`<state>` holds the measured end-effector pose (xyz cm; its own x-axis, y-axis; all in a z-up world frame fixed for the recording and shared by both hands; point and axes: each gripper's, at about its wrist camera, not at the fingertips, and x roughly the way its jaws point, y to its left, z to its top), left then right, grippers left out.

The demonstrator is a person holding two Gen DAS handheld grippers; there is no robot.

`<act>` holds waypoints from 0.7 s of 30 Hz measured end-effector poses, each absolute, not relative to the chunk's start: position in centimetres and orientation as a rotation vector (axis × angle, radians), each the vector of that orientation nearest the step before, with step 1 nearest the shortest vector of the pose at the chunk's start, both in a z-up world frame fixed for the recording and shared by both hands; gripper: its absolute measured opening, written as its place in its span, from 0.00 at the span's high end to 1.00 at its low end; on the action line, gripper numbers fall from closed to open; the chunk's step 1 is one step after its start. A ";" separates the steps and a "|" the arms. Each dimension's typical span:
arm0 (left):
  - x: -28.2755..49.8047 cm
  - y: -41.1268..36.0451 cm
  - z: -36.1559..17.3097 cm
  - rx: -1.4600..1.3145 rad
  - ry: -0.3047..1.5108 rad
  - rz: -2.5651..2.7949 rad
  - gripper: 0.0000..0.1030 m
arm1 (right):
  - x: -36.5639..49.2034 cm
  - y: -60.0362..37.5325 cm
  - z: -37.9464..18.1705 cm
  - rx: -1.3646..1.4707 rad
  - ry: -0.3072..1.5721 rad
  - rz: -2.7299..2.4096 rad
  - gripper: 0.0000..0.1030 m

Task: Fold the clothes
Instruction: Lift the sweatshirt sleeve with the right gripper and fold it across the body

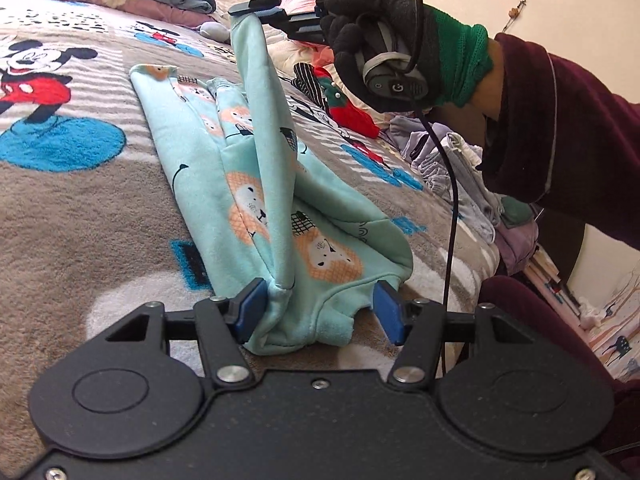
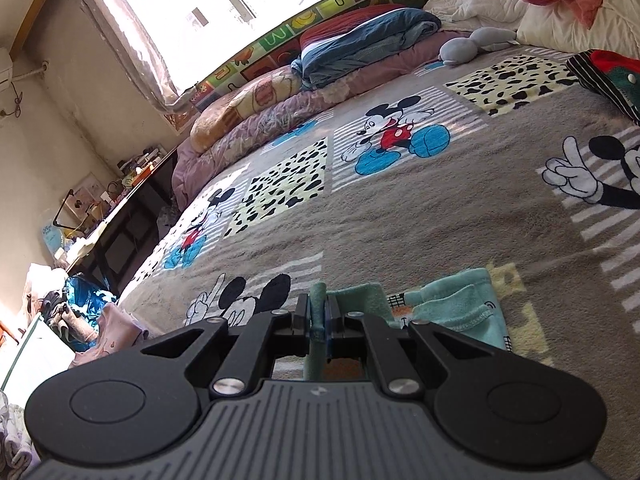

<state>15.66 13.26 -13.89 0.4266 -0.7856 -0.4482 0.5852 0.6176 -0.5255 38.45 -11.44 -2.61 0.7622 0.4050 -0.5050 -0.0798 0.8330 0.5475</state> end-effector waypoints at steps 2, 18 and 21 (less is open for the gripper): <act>15.9 13.8 -14.0 -0.354 0.735 -0.877 0.45 | 39.1 -10.5 -2.8 0.516 0.662 0.282 0.92; 16.8 15.5 -14.4 -0.482 0.782 -0.881 0.45 | 42.8 -5.6 -5.1 0.416 0.729 0.261 0.94; 16.9 15.7 -14.4 -0.497 0.785 -0.882 0.45 | 43.5 -5.2 -5.9 0.396 0.746 0.257 0.94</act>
